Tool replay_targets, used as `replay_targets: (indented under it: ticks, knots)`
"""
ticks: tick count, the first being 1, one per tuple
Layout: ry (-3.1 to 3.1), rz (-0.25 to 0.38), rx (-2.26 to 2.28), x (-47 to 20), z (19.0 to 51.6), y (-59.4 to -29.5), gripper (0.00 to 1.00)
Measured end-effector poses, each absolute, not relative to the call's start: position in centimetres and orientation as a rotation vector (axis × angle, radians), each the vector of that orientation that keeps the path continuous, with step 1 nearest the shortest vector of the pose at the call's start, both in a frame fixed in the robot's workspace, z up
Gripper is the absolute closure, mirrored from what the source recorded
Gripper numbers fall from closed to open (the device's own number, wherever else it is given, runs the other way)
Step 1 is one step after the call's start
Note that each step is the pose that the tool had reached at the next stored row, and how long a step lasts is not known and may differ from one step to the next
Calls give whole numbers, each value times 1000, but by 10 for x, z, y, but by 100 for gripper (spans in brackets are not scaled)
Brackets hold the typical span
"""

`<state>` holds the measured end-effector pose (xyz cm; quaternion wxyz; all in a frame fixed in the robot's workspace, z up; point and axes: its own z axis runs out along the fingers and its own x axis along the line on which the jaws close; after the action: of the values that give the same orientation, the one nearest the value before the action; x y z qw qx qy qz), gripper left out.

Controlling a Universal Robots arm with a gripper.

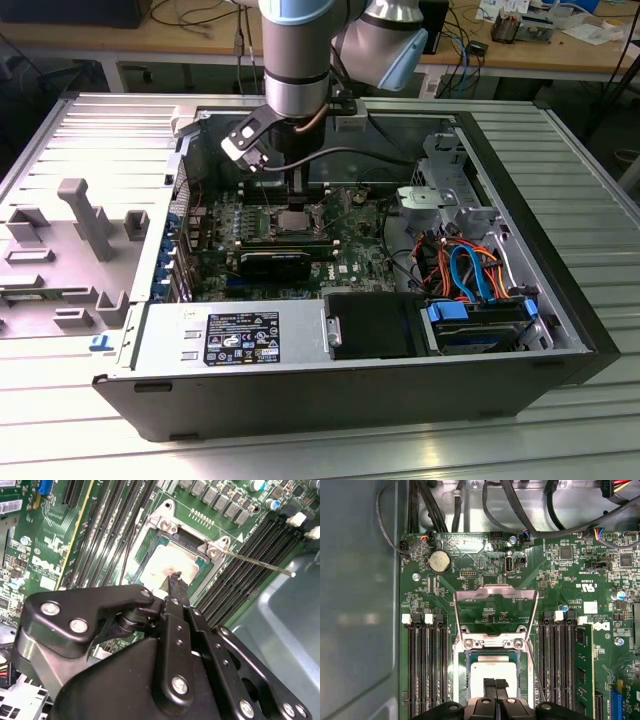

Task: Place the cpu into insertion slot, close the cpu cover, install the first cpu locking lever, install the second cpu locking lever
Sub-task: 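Place the cpu into insertion slot, then close the cpu cover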

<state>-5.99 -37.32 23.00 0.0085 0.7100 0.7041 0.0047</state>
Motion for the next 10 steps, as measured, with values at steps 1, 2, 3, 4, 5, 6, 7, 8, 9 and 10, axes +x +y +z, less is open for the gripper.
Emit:
replay_targets:
  ticks: [1,2,3,4,5,6,7,8,9,10]
  knots:
    - [2200,15,2219,-60,230,-373,89]
    - [2200,15,2219,-60,230,-373,89]
    - [2200,14,2219,-60,230,-373,89]
    - [2200,15,2218,-60,230,-373,89]
    - [2201,15,2218,-60,230,-373,89]
    - [2201,15,2218,-60,230,-373,89]
    - [2201,15,2218,-60,230,-373,89]
    - [2201,15,2218,-60,230,-373,89]
    - [2201,14,2218,-60,231,-373,89]
    - [2201,14,2218,-60,231,-373,89]
